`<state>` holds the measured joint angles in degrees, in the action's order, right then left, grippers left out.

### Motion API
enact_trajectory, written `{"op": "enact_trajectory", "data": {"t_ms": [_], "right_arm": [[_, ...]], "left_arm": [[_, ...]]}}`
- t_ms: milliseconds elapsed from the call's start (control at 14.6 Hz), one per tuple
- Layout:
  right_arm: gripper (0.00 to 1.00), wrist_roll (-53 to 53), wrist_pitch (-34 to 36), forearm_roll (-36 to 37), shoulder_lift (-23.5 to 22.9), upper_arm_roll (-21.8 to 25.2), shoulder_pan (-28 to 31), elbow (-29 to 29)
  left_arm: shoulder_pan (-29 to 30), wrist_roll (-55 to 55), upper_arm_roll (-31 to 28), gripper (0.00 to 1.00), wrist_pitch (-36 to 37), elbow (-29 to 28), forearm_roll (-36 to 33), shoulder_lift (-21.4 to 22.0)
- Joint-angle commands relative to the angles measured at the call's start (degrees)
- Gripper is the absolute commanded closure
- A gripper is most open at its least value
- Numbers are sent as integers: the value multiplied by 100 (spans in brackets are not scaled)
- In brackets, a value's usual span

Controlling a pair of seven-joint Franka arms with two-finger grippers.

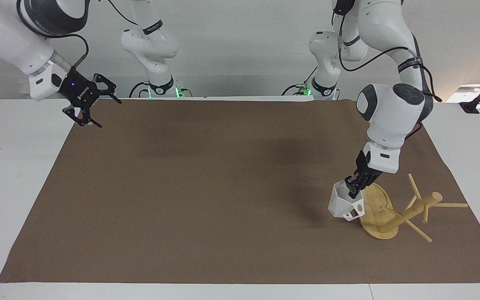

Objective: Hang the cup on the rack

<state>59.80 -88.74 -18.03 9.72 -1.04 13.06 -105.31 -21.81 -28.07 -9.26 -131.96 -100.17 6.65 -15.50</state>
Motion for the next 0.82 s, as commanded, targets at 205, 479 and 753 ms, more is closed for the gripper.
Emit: {"op": "enact_trajectory", "data": {"t_ms": [205,479,753], "right_arm": [[1,-3030,1665,1319,-620,-195,-146,1924],[1,-4788,1667,2180,-595,-98,-1015,1821],[1,-5364,1641,2120,-990,331,-1331,2189]], "left_arm": [[335,477,38,100,-137,-275,109,196],[528,671,38,100,-155,-275,109,187],[705,891,47,100,-163,-284,126,187]]}}
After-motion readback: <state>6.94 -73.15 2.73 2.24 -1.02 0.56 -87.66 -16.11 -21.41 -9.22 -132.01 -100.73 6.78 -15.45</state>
